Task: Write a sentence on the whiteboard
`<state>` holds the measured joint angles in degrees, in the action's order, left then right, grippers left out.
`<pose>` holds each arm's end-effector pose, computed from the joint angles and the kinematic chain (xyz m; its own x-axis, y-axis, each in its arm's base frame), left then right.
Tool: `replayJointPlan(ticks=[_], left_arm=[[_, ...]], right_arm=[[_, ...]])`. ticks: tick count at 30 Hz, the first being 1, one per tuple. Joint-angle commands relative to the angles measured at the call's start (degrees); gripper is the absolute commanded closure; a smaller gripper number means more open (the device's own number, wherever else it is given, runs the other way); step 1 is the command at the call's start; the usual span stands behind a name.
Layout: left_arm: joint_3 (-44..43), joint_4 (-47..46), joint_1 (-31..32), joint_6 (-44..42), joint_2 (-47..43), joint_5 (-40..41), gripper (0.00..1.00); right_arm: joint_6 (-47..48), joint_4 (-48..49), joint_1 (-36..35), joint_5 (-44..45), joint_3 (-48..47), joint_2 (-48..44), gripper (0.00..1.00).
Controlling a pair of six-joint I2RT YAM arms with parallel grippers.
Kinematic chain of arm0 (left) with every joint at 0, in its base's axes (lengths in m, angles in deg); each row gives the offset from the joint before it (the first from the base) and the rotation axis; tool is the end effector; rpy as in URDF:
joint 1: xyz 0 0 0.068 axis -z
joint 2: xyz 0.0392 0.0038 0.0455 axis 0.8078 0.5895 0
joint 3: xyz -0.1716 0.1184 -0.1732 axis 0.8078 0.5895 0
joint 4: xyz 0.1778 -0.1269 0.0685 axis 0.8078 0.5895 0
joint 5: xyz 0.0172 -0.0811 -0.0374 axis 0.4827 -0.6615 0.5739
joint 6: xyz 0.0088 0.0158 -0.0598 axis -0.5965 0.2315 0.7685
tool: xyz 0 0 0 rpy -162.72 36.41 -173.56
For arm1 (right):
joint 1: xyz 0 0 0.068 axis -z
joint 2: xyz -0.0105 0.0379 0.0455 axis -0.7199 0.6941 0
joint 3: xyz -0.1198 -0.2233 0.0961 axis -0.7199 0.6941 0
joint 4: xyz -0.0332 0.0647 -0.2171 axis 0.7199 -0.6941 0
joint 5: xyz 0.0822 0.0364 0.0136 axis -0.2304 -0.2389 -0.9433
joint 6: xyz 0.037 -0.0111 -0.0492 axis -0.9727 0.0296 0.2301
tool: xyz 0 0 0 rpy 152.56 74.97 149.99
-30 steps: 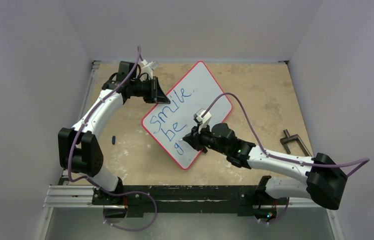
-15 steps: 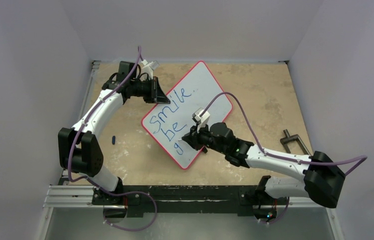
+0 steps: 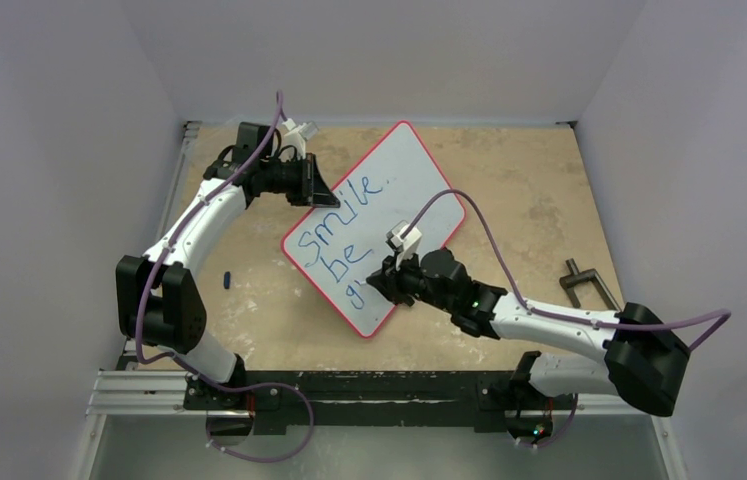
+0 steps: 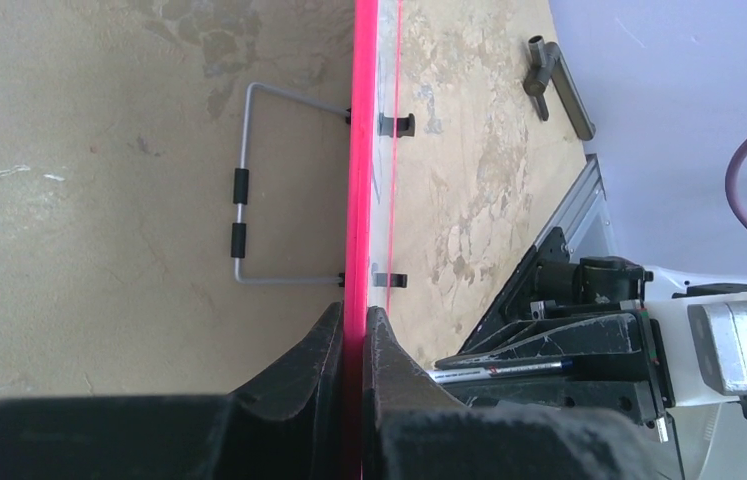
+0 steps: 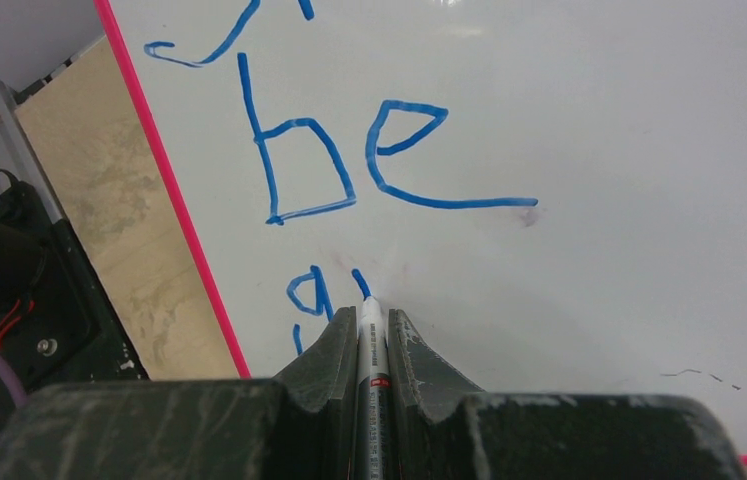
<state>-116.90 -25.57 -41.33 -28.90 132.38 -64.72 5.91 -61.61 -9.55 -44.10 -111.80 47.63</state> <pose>0.3044 -0.1019 0.3101 -0.8614 -0.0493 -0.5056 0.3767 0.6057 -0.7009 0.1419 0.2042 0.2498 -0.3713 -0.0732 -0.9256 -0.7333 0.6347 0.2439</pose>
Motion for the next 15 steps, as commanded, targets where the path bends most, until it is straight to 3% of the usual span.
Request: replayJointPlan(ticks=[1,15], left_arm=[[-1.3,-2.0,-0.7,0.2,-1.6,3.6,1.00],[-1.2,-2.0,-0.6,0.2,-1.8,3.7,1.00]], right_arm=[[-0.2,0.3,-0.1,1.9,2.8,-0.3,1.00],[-1.0,0.3,-0.1,2.4,3.4,-0.4,1.00]])
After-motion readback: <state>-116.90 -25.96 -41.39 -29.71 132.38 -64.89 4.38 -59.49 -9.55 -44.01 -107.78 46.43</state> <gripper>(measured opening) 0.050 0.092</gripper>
